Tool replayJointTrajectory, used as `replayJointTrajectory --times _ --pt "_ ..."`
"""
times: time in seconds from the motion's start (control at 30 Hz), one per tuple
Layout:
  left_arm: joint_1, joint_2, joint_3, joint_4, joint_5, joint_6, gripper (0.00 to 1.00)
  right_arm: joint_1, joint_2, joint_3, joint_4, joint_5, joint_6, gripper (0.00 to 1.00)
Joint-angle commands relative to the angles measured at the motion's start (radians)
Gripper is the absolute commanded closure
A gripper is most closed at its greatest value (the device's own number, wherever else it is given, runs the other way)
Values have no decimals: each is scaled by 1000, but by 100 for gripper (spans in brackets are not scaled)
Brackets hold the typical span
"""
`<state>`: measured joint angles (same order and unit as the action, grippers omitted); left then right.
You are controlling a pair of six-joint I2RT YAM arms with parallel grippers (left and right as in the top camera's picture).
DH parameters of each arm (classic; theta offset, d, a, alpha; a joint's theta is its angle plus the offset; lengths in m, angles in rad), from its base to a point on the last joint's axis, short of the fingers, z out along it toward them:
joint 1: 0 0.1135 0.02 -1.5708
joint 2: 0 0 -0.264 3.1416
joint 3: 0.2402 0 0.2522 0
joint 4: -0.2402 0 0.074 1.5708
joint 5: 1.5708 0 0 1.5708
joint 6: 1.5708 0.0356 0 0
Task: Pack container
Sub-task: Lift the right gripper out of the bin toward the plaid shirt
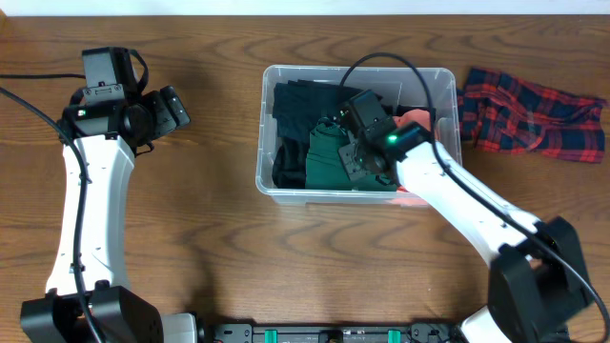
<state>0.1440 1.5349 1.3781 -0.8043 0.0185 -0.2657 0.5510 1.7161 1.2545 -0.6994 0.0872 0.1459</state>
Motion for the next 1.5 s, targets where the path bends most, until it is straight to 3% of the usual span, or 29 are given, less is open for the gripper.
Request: replayJointTrajectory --times 0.0,0.33,0.63,0.97,1.13,1.33,1.47 --pt "3 -7 4 -2 -15 -2 2 -26 -132 6 19 15 25 70" --pt "3 -7 4 -2 -15 -2 2 -289 -404 6 -65 50 78 61" --pt "3 -7 4 -2 -15 -2 2 -693 -430 6 -105 97 77 51" --pt "3 -7 4 -2 -15 -2 2 -1028 -266 6 43 9 86 43" --pt "3 -7 4 -2 -15 -2 2 -1104 -126 6 194 10 86 28" --pt "3 -7 4 -2 -15 -2 2 -1143 86 6 478 -2 85 1" --pt "3 -7 4 -2 -15 -2 2 -1146 212 6 628 -106 20 1"
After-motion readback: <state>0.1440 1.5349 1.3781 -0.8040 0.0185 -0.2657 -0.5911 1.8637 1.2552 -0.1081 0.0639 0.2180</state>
